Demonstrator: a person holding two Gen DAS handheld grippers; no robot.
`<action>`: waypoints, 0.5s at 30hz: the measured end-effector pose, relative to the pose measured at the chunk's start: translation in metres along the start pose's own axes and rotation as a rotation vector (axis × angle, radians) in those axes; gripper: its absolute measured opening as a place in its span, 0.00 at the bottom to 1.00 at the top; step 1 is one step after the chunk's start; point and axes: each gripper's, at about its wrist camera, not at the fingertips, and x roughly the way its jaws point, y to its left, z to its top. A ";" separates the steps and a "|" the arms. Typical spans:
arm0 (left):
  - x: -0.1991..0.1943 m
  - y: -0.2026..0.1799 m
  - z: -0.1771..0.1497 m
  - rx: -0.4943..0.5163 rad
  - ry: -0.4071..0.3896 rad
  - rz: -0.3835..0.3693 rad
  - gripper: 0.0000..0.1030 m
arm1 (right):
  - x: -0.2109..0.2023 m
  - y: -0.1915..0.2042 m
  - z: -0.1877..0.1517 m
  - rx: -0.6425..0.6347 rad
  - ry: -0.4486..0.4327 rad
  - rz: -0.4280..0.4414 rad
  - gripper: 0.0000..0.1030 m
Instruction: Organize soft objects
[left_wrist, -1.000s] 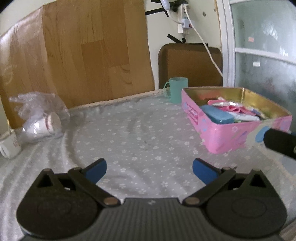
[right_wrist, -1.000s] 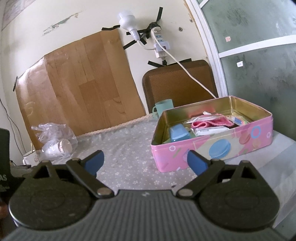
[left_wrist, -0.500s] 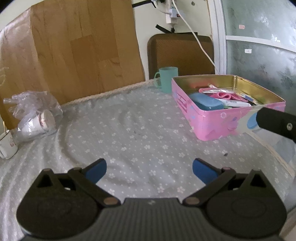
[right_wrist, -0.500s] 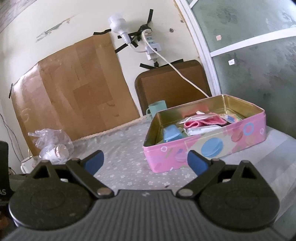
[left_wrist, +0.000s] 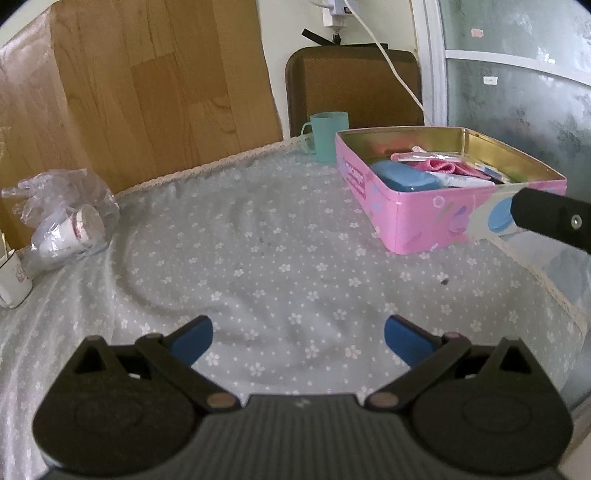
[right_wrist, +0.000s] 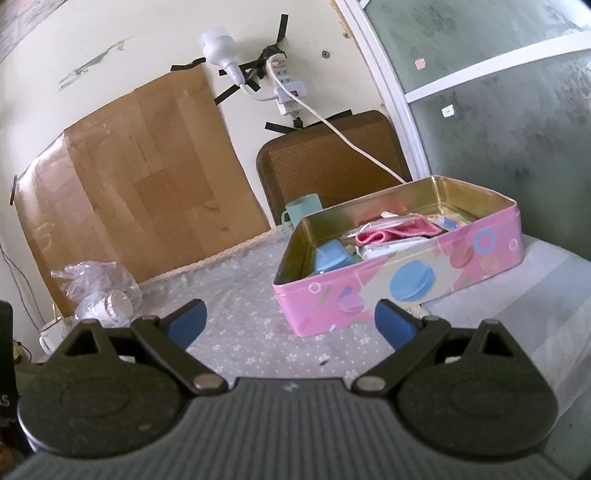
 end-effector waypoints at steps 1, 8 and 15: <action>0.001 0.000 0.000 0.001 0.004 -0.001 1.00 | 0.000 -0.001 0.000 0.003 0.001 -0.001 0.97; 0.004 -0.002 -0.003 0.017 0.021 -0.007 1.00 | 0.001 -0.002 -0.002 0.014 0.005 -0.007 0.97; 0.011 -0.006 -0.007 0.026 0.046 -0.015 1.00 | 0.002 -0.004 -0.004 0.023 0.012 -0.012 0.97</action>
